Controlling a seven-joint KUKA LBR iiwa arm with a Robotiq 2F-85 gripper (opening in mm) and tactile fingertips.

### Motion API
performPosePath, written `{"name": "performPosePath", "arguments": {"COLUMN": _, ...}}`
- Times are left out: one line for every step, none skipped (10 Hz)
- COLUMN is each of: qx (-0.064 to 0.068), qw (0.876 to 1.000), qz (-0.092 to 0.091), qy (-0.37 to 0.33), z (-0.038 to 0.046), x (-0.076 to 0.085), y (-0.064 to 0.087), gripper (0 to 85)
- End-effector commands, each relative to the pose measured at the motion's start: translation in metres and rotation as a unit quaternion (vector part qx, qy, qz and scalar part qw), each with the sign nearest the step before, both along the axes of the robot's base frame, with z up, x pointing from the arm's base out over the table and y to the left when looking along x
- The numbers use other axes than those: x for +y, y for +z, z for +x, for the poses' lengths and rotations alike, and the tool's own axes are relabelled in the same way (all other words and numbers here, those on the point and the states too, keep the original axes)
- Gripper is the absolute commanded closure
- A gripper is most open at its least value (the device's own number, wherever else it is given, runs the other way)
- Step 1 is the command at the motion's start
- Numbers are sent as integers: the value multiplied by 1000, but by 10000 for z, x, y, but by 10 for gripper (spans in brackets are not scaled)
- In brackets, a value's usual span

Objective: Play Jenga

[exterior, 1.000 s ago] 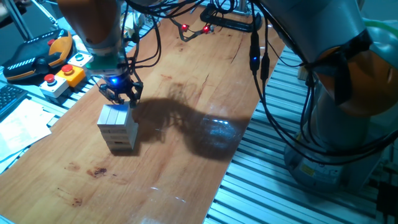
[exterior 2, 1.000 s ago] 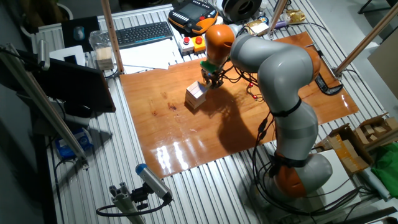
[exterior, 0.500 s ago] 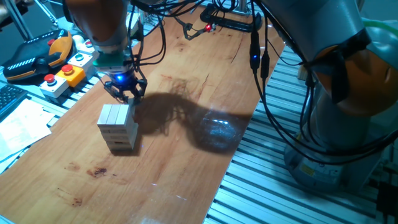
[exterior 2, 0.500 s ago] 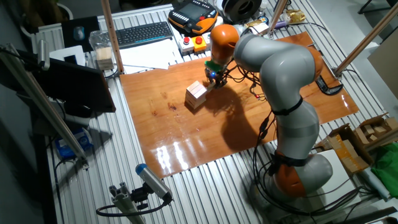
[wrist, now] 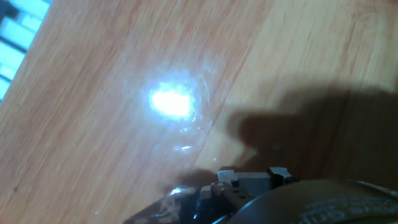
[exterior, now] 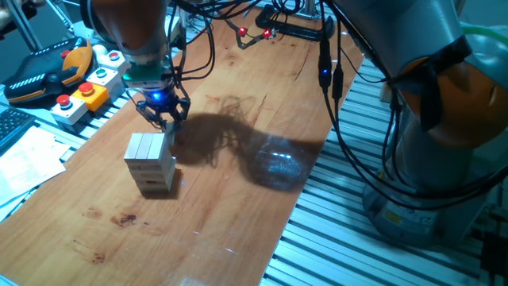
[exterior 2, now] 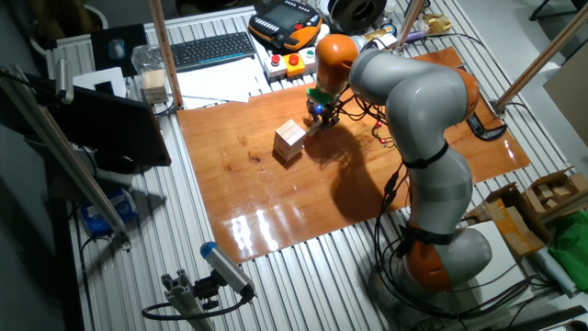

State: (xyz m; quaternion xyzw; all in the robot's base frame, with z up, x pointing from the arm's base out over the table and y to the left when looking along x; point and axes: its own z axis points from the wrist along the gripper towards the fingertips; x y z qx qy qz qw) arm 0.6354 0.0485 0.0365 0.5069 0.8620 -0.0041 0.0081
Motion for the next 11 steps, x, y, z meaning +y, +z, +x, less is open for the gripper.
{"name": "performPosePath", "arguments": {"qx": 0, "qw": 1000, "qz": 1, "qy": 0, "z": 3, "x": -6, "y": -3, "gripper": 843}}
{"name": "performPosePath", "arguments": {"qx": 0, "qw": 1000, "qz": 1, "qy": 0, "z": 9, "x": -14, "y": -6, "gripper": 837}}
{"name": "performPosePath", "arguments": {"qx": -1, "qw": 1000, "qz": 3, "qy": 0, "z": 15, "x": -21, "y": -11, "gripper": 823}}
{"name": "performPosePath", "arguments": {"qx": -1, "qw": 1000, "qz": 4, "qy": 0, "z": 23, "x": -26, "y": -20, "gripper": 773}}
{"name": "performPosePath", "arguments": {"qx": -2, "qw": 1000, "qz": 4, "qy": -3, "z": 31, "x": -32, "y": -32, "gripper": 710}}
{"name": "performPosePath", "arguments": {"qx": -3, "qw": 1000, "qz": 5, "qy": -3, "z": 36, "x": -35, "y": -42, "gripper": 643}}
{"name": "performPosePath", "arguments": {"qx": -3, "qw": 1000, "qz": 6, "qy": -3, "z": 40, "x": -40, "y": -49, "gripper": 567}}
{"name": "performPosePath", "arguments": {"qx": -4, "qw": 1000, "qz": 7, "qy": -4, "z": 42, "x": -43, "y": -54, "gripper": 483}}
{"name": "performPosePath", "arguments": {"qx": -5, "qw": 1000, "qz": 7, "qy": -4, "z": 42, "x": -45, "y": -55, "gripper": 440}}
{"name": "performPosePath", "arguments": {"qx": -5, "qw": 1000, "qz": 7, "qy": -4, "z": 39, "x": -49, "y": -42, "gripper": 427}}
{"name": "performPosePath", "arguments": {"qx": -5, "qw": 1000, "qz": 7, "qy": -3, "z": 35, "x": -57, "y": -20, "gripper": 400}}
